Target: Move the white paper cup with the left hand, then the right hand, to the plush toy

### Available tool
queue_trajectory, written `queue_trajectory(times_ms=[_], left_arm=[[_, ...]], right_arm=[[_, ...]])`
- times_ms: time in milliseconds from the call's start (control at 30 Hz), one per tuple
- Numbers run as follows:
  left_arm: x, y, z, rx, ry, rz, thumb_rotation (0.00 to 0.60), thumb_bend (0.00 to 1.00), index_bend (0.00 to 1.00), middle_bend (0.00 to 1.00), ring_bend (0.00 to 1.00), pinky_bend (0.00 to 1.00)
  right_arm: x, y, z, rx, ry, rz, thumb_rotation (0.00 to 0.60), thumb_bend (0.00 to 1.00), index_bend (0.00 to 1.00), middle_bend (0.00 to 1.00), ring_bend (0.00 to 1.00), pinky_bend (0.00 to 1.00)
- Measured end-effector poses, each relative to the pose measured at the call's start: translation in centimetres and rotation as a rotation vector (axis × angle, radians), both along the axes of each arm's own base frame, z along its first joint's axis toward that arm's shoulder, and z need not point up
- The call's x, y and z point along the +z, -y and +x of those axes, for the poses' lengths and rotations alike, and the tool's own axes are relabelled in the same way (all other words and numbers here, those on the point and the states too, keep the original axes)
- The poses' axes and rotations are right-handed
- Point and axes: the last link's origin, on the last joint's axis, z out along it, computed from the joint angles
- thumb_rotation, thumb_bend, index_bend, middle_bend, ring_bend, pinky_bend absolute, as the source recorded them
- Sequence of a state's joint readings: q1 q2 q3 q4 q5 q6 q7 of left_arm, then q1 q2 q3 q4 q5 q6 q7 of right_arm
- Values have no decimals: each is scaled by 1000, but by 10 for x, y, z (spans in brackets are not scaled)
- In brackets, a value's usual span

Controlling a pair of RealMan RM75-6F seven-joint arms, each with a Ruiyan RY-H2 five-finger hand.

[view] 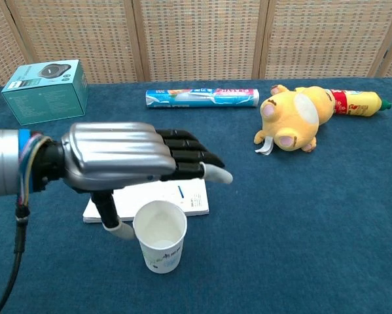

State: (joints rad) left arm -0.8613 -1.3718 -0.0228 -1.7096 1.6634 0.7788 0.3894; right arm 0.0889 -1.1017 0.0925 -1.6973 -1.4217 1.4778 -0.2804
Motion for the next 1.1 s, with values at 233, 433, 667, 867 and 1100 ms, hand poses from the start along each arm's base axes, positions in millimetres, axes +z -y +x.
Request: queue_trajectory(times_ms=[233,433,667,867,1100], left_arm=[[58,-15,-34,158,113,127,600,50,0,0,0,0],[118,-22,-92,435,263,282,600,78,0,0,0,0],[170,1,-164,719,364,480,600,85,0,0,0,0],[200,36,-205,888,403,658,600,96,0,0,0,0],[208,54,-214,936,379,709,600,106,0,0,0,0]], right_arm=[[-5,-1,1,8,-23,11,600,0,0,0,0,0],[-15,4,8,63,-53,51,600,0,1,0,0,0],[-32,11,35,221,-40,216,600,0,21,1,0,0],[-49,11,73,417,-36,440,600,0,34,3,0,0],[-85,5,119,596,-112,685,600,0,34,0,0,0]])
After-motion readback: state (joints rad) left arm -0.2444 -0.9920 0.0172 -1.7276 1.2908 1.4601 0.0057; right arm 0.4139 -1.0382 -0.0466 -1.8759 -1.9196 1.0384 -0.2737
